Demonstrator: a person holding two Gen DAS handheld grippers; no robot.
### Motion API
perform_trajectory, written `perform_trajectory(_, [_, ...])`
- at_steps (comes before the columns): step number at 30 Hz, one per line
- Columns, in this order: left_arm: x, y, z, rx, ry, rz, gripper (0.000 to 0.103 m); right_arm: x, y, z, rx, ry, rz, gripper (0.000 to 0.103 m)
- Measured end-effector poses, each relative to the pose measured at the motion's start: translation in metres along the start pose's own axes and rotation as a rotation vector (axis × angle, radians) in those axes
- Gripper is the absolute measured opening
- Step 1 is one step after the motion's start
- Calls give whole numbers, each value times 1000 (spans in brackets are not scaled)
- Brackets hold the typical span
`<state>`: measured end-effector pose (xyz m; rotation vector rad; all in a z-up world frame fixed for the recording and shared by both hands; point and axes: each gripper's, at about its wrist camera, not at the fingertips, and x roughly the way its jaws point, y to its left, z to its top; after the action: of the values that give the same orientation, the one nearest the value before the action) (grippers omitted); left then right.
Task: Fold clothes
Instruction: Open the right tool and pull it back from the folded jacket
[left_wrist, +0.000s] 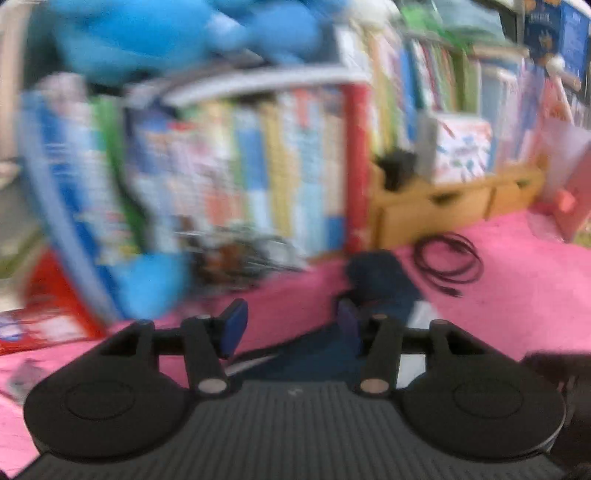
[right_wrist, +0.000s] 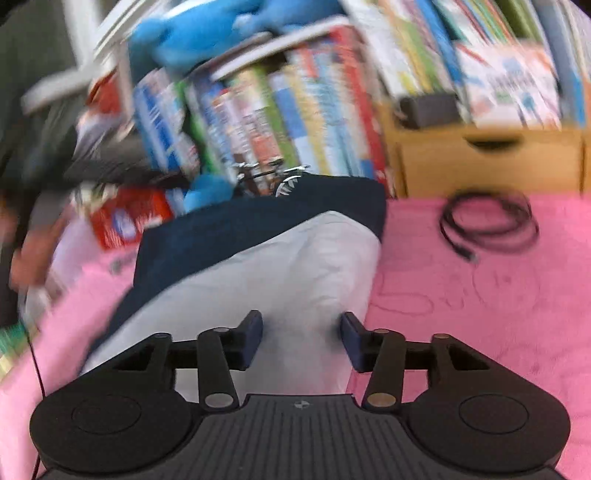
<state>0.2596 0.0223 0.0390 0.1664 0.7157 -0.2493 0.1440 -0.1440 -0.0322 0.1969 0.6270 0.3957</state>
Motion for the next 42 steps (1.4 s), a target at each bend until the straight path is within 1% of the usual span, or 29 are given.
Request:
perform_trajectory(2, [26,-10,9,-43,92,-37,65,-5,7,-3,-38,-5,-1,56])
perform_trajectory(4, [53,-11,16,-118,197,-83,73,-8,5,-4,-38,-2,18,58])
perform_trajectory(5, [65,-9,19,-166,230,-101,73,-10,2,-5,-28,2,32,59])
perform_trajectory(6, [73,-6,20,-211,242,-115,71,-11,-1,-5,-17,7,43,60])
perform_trajectory(7, [79,-3,22,-253,243,-132,50,-10,-2,-5,-13,11,51,61])
perform_trajectory(8, [84,0,23,-294,242,-152,23,-10,-2,-5,-14,13,56,62])
perform_trajectory(11, [89,6,28,-349,222,-156,19,-10,-2,-5,-18,18,71,66])
perform_trajectory(12, [89,9,29,-357,209,-155,19,-10,-2,-5,-19,19,75,68])
perform_trajectory(14, [79,16,32,-355,139,-133,19,-10,-2,-5,-19,22,83,70])
perform_trajectory(15, [71,21,34,-356,94,-97,20,-10,-2,-5,-21,25,86,73])
perform_trajectory(16, [62,28,35,-358,45,-44,20,-10,0,-5,-26,31,88,75])
perform_trajectory(18, [40,34,32,-339,-19,55,21,-8,2,-6,-39,47,88,84])
perform_trajectory(20, [12,27,17,-271,-61,117,27,-4,9,-8,-64,87,73,92])
perform_trajectory(22, [-19,12,-8,-175,-95,134,32,-3,16,-9,-93,103,51,94])
perform_trajectory(23, [-33,7,-23,-143,-98,127,35,-4,19,-10,-107,106,39,94])
perform_trajectory(24, [-46,2,-38,-117,-97,115,37,-6,22,-10,-117,110,29,94])
perform_trajectory(25, [-58,-2,-55,-95,-90,106,41,-7,25,-10,-128,115,19,94])
perform_trajectory(27, [-77,-8,-89,-58,-67,94,43,-9,31,-10,-153,129,-2,98])
perform_trajectory(29, [-95,-14,-123,-18,-39,112,43,-11,41,-14,-200,137,-25,100])
perform_trajectory(31, [-110,-17,-157,28,-36,153,45,-16,51,-20,-258,131,-64,102])
perform_trajectory(33, [-125,-18,-179,25,-49,180,49,-27,60,-29,-310,127,-100,102])
perform_trajectory(35, [-139,-17,-197,5,-55,197,51,-39,71,-41,-357,134,-124,103])
perform_trajectory(38, [-145,-15,-205,-36,-63,192,54,-56,88,-59,-427,151,-155,103])
perform_trajectory(42, [-150,-13,-216,-19,-82,182,56,-73,106,-72,-493,163,-187,103])
